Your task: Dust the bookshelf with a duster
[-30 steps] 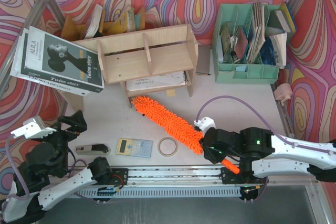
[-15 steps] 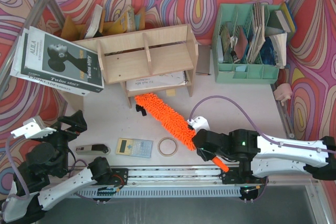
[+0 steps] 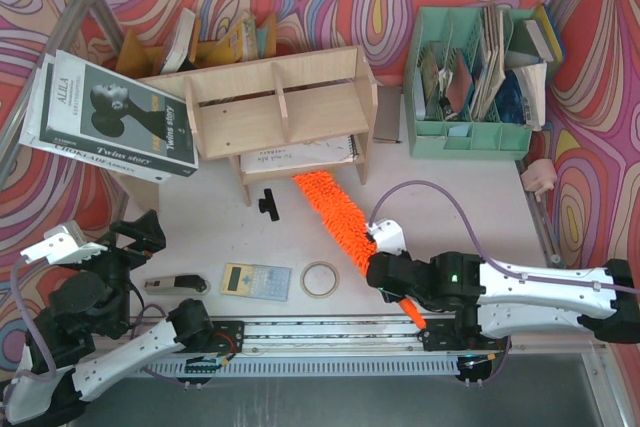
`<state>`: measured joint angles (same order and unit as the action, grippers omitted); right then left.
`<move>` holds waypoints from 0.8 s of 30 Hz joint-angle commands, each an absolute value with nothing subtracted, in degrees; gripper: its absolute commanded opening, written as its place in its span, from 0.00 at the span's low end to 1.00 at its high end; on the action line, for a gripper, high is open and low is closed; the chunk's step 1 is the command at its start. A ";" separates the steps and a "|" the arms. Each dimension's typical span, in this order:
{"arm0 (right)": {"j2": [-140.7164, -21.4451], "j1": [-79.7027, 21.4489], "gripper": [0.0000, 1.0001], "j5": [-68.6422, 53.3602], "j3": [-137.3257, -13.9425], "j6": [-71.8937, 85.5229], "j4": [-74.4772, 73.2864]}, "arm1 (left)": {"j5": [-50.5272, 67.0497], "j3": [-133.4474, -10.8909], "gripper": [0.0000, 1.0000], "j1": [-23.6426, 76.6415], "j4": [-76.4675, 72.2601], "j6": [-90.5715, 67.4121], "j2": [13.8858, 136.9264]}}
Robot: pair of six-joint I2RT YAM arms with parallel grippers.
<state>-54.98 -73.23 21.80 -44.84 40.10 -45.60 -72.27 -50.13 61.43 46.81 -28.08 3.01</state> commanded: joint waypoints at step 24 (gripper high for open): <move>-55.91 -73.67 0.00 26.84 -41.54 45.19 -35.15 | -72.51 -49.79 0.98 61.61 46.85 -27.86 2.19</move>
<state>-59.29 -73.58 21.10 -42.11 41.47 -33.28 -72.27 -50.13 61.43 46.81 -28.08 3.01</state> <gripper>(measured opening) 0.330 0.986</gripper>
